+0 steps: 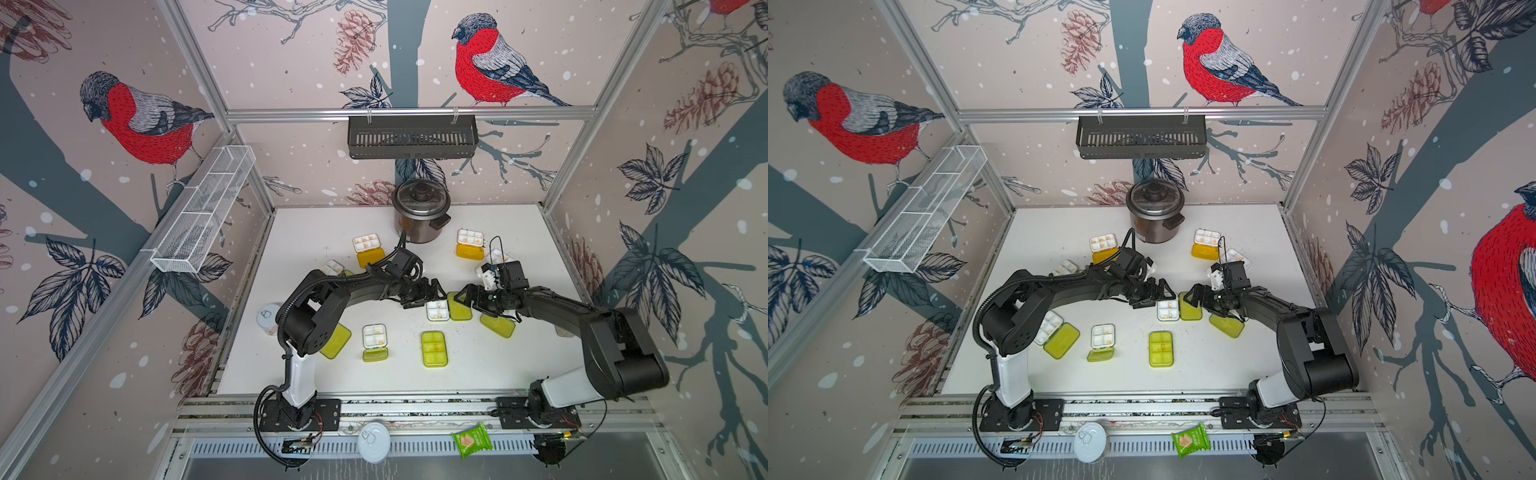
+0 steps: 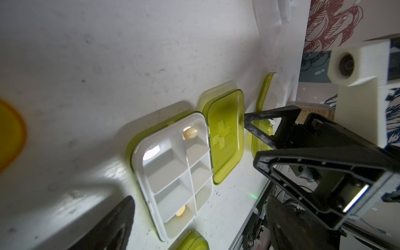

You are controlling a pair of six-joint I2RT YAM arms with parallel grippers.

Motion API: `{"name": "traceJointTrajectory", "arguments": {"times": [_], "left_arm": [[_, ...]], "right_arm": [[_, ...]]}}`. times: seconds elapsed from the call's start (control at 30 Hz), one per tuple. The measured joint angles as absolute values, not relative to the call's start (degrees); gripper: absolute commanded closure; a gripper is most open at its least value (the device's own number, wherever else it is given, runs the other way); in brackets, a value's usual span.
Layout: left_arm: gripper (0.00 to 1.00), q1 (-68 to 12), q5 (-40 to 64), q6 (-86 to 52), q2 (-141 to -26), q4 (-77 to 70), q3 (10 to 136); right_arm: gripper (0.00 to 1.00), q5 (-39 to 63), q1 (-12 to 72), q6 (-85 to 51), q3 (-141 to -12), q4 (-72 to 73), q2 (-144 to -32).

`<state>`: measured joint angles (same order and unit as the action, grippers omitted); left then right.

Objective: Close pillboxes
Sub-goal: Close the lid on the pillbox.

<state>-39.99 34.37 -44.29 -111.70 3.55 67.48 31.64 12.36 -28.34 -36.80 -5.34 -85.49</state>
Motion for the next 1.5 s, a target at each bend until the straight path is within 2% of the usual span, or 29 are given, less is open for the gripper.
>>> {"name": "traceJointTrajectory", "arguments": {"times": [0.8, 1.5], "left_arm": [[0.06, -40.2, 36.8, -44.7, -113.1, 2.2, 67.6], [0.06, -40.2, 37.0, -45.1, -112.1, 1.9, 67.3]], "right_arm": [[0.13, 36.9, 11.4, -30.3, -35.5, -3.7, -84.6], [0.14, 41.0, 11.4, -34.4, -35.1, -2.3, -78.9]]}}
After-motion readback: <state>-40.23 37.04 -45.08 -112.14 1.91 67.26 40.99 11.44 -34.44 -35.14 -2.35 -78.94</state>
